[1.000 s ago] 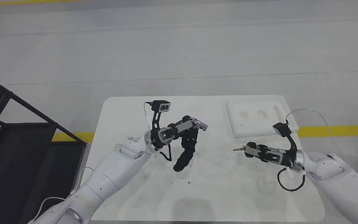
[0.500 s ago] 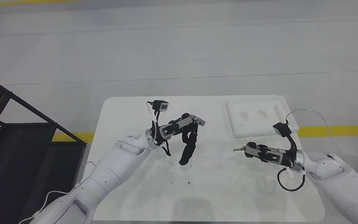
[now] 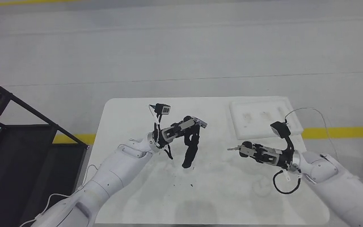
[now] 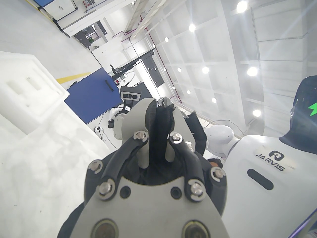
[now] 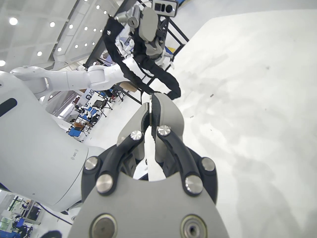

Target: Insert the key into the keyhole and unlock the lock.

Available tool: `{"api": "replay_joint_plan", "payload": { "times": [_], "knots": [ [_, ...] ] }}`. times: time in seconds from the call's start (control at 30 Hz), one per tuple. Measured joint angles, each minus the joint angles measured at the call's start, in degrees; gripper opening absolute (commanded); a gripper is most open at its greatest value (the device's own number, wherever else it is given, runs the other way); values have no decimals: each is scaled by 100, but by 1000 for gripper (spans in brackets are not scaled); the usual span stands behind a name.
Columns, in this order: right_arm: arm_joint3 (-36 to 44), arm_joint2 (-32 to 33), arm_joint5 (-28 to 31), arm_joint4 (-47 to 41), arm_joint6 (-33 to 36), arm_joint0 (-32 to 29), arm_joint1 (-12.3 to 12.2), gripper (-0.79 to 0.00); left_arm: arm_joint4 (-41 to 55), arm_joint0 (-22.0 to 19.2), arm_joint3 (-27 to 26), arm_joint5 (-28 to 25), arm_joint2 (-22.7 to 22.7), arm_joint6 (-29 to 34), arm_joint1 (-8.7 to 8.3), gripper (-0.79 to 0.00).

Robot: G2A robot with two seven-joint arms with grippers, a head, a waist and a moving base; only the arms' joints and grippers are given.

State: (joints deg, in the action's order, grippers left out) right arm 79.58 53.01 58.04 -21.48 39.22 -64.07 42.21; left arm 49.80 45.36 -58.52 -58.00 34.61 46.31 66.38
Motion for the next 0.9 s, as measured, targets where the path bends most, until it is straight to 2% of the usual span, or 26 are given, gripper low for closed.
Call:
{"api": "replay_joint_plan", "payload": {
  "times": [0.17,0.23,0.37,0.9],
  "knots": [
    [257,34,-4,686,-987,-108,232,-785,0,0,0,0,0,0,0,-785],
    [270,53,-4,787,-1296,-131,253,-785,0,0,0,0,0,0,0,-785],
    [266,50,-4,729,-1124,-127,248,-785,0,0,0,0,0,0,0,-785],
    [380,37,-4,644,-1208,-151,272,-785,0,0,0,0,0,0,0,-785]
  ]
}}
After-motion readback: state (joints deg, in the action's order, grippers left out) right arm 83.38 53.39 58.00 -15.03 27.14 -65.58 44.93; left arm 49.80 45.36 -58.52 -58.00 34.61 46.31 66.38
